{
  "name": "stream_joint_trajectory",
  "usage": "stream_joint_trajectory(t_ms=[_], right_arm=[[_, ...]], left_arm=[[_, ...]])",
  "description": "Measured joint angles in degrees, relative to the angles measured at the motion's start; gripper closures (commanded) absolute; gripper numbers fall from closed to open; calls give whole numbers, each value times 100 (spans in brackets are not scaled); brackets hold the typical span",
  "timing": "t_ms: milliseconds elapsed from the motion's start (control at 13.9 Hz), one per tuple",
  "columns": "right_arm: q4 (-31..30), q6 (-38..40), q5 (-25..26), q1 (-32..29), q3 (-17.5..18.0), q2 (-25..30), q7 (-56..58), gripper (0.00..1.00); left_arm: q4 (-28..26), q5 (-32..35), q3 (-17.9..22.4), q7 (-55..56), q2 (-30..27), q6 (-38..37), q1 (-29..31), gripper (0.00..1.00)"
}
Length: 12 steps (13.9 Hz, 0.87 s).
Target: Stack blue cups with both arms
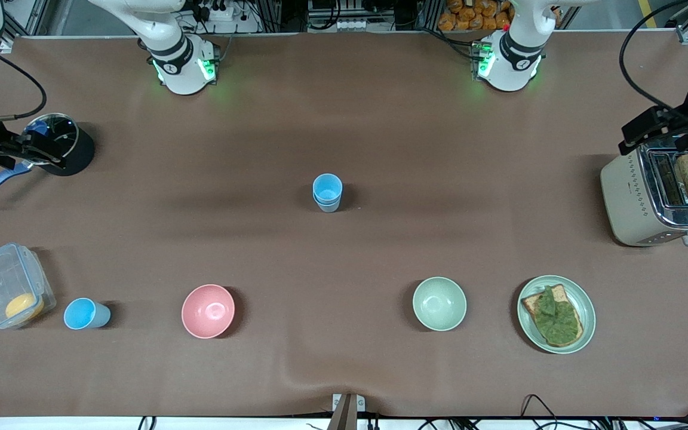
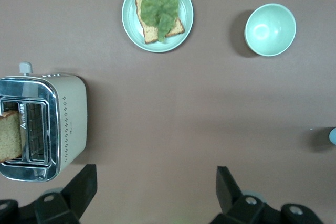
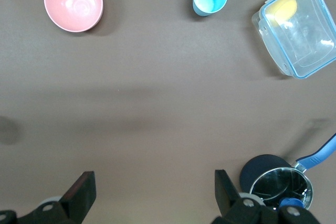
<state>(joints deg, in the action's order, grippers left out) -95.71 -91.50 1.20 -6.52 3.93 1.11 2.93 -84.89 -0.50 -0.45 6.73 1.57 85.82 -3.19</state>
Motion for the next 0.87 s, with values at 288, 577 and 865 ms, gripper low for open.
stream_joint_trajectory(t_ms=[288,577,865], right_arm=[[0,3,0,0,6,0,0,0],[0,29,0,0,12,0,0,0],[1,32,-2,6,24,0,0,0]], left_arm=[[3,0,-1,0,137,-28,62,0],[16,0,-4,0,137,-54,80,0],[15,-1,-20,0,146,-69,71,0]])
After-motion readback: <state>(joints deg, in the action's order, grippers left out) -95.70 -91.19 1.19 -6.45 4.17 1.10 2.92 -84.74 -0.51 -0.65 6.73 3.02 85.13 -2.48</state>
